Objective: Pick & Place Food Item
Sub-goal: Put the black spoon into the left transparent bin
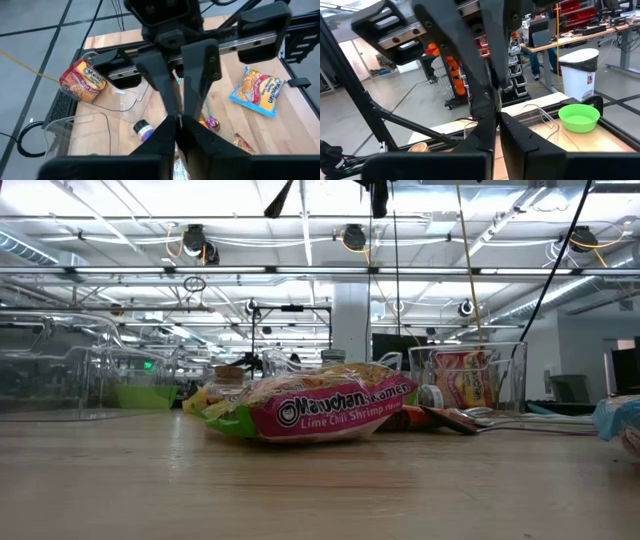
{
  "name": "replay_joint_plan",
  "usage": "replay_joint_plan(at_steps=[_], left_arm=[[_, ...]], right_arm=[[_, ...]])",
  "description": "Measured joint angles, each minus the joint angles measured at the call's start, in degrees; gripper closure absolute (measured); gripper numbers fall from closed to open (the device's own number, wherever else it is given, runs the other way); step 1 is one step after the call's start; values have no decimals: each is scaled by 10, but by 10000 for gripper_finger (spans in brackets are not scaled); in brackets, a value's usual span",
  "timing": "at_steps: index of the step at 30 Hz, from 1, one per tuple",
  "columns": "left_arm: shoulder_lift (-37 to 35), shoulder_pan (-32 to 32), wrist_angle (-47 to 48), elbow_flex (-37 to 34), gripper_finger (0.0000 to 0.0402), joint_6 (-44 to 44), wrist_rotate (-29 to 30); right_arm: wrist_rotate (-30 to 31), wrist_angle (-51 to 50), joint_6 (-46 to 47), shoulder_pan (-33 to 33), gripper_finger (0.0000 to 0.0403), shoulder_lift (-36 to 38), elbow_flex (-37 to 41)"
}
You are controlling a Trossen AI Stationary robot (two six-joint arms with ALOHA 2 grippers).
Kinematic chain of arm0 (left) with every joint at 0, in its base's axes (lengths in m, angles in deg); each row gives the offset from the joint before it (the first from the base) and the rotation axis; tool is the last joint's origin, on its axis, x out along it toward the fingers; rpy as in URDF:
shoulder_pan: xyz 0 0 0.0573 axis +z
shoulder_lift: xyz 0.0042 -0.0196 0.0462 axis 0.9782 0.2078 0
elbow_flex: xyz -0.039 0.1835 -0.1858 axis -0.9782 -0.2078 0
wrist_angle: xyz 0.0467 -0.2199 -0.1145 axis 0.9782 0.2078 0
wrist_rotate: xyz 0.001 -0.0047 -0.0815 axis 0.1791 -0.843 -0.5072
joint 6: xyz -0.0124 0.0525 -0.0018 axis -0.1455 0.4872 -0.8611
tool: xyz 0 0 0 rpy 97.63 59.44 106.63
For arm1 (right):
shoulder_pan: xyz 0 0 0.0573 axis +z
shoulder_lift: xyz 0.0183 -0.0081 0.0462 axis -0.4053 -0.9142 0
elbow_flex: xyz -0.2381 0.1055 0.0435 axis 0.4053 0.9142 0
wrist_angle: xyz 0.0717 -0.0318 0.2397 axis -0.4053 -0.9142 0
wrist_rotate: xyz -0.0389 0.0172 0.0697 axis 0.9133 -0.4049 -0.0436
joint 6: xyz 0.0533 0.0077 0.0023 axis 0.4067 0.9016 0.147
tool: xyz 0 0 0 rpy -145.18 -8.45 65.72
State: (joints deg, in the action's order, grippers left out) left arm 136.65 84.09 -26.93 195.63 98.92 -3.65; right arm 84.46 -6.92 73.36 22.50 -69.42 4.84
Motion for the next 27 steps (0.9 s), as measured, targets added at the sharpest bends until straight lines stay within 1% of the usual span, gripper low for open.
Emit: replay_joint_plan(at_steps=[3,10,15,18,22,27], left_arm=[[0,0,0,0,334,0,0],[0,2,0,0,283,2,17],[0,3,-1,0,232,7,19],[0,3,-18,0,203,9,21],[-8,3,-43,0,174,14,50],[-35,7,-52,0,159,12,95]], right_arm=[[0,0,0,0,400,0,0],[5,-1,2,-1,402,0,0],[4,-1,3,-1,402,0,0],[5,-1,3,-1,402,0,0],[17,-1,-2,-5,402,0,0],[16,1,-7,-19,403,8,0]])
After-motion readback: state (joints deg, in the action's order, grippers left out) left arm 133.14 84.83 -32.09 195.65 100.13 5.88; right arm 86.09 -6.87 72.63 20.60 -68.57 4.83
